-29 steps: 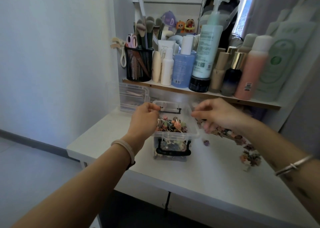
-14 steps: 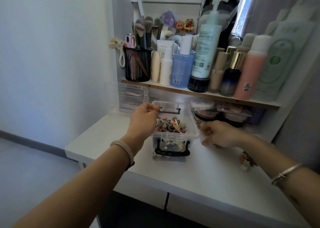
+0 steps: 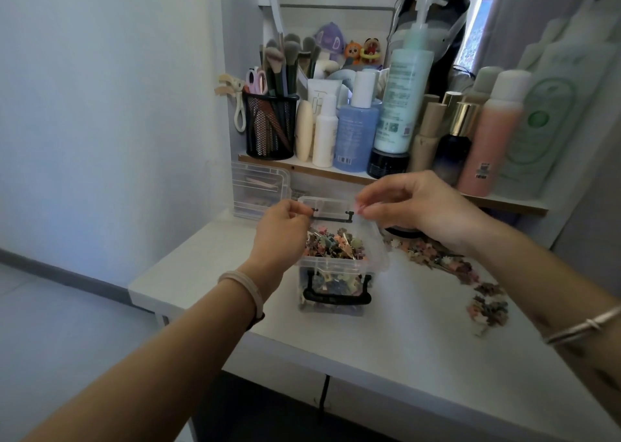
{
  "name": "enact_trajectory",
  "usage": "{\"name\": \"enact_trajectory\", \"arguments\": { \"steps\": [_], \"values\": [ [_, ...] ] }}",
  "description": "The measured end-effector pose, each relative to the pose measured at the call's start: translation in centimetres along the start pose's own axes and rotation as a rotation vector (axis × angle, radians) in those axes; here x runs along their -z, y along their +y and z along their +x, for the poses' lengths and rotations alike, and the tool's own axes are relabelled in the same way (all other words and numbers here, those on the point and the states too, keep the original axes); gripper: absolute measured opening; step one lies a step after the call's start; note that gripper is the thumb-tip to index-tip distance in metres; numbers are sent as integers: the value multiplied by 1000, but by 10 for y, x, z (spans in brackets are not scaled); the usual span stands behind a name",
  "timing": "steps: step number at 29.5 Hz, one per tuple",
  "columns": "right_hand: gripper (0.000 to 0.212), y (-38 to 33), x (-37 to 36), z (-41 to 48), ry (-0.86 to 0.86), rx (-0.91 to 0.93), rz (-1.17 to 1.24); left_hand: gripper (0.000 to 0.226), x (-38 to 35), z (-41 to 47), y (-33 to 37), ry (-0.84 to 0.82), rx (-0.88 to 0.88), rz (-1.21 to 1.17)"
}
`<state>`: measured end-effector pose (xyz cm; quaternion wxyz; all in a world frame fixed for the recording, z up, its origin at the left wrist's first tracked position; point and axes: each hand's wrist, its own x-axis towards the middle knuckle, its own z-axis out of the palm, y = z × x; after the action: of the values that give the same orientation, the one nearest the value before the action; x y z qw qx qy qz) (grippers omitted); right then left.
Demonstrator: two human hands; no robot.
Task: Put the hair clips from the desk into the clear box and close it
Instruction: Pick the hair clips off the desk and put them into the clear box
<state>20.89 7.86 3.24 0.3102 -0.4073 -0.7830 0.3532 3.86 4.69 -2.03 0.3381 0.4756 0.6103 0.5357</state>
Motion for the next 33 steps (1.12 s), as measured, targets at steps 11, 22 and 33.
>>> {"name": "enact_trajectory", "arguments": {
  "steps": [11,22,33],
  "values": [
    [29,85,-1,12,-84,-158,-806,17,-3,6,-1,11,-23,31],
    [21,93,-17,30,-124,-110,-953,17,-1,12,-5,-6,-49,51],
    [12,76,-1,15,-78,-171,-713,16,-1,10,-3,-25,-42,47]
  ]
}}
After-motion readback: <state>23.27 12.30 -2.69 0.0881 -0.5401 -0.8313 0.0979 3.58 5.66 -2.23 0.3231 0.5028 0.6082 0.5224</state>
